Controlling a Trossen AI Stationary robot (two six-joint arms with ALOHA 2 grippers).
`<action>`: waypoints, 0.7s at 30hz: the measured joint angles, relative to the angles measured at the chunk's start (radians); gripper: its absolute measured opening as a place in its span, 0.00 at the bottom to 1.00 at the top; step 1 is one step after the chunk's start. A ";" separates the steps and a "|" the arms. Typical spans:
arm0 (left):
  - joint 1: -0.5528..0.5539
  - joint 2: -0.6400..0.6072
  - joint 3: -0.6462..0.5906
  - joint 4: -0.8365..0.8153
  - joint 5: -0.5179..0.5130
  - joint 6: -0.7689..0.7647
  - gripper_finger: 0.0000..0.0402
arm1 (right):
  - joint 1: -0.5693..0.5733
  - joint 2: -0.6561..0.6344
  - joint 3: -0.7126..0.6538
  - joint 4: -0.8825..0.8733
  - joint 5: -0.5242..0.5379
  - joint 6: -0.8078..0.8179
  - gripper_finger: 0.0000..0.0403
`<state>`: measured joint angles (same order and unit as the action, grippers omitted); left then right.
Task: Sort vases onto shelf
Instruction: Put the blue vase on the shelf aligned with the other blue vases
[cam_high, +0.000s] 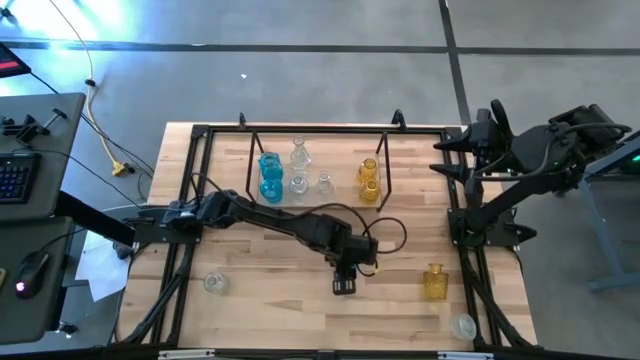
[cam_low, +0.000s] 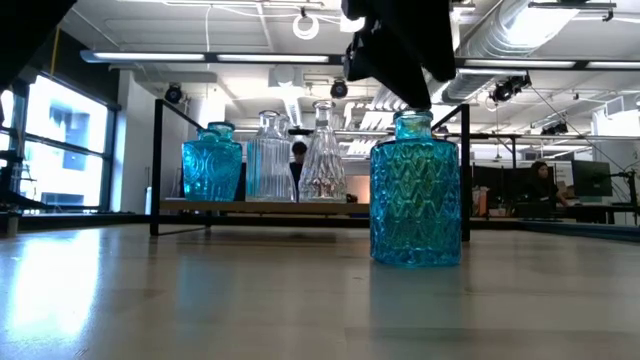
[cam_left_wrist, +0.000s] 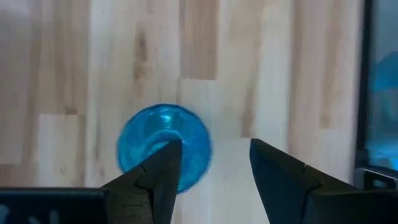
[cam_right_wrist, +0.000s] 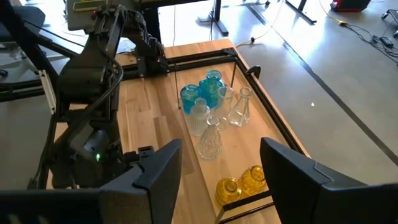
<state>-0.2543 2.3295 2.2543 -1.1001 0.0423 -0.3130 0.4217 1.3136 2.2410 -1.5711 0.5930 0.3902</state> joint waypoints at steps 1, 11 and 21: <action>-0.001 0.002 0.001 0.004 0.011 0.000 0.45 | 0.000 0.000 0.000 0.000 0.000 -0.004 0.50; 0.006 0.012 0.004 -0.009 -0.026 0.000 0.45 | 0.000 0.000 0.000 0.000 -0.002 -0.007 0.50; 0.006 0.013 0.023 -0.030 -0.048 -0.001 0.45 | 0.000 -0.001 0.000 0.000 -0.003 -0.013 0.50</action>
<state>-0.2487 2.3425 2.2776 -1.1298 -0.0052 -0.3142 0.4217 1.3125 2.2410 -1.5710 0.5903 0.3770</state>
